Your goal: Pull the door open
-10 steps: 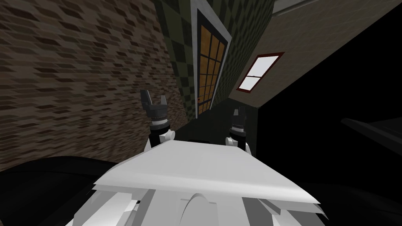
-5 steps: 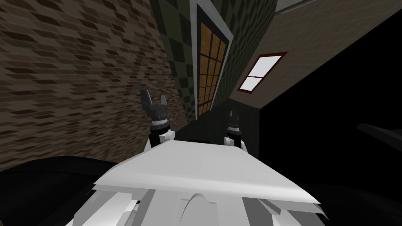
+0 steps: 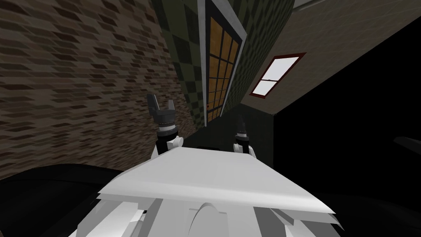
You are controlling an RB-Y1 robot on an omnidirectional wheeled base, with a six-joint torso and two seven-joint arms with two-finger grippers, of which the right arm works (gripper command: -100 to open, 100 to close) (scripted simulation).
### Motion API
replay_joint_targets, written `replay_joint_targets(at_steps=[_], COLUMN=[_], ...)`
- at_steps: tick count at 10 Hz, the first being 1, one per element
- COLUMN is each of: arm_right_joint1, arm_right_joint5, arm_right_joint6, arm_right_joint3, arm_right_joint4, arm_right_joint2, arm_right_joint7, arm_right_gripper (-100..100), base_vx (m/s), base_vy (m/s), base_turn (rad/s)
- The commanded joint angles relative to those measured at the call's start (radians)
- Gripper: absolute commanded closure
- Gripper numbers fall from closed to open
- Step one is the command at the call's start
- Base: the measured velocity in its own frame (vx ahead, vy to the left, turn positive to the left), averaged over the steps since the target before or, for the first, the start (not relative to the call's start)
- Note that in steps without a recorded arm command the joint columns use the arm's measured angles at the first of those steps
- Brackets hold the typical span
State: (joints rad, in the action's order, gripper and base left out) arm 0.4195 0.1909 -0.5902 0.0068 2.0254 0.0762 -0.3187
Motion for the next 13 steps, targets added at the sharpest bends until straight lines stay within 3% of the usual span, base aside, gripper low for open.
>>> replay_joint_targets(at_steps=[1, 13], arm_right_joint1=[-0.013, -0.09], arm_right_joint5=[0.01, 0.099], arm_right_joint6=[-0.007, -0.064], arm_right_joint3=[0.003, 0.04], arm_right_joint4=[-0.033, -0.27], arm_right_joint2=[0.004, 0.025], arm_right_joint7=[-0.02, -0.182], arm_right_gripper=[-100, -100], base_vx=[0.105, 0.101], base_vy=[0.001, -0.007], base_turn=[0.012, 0.015])
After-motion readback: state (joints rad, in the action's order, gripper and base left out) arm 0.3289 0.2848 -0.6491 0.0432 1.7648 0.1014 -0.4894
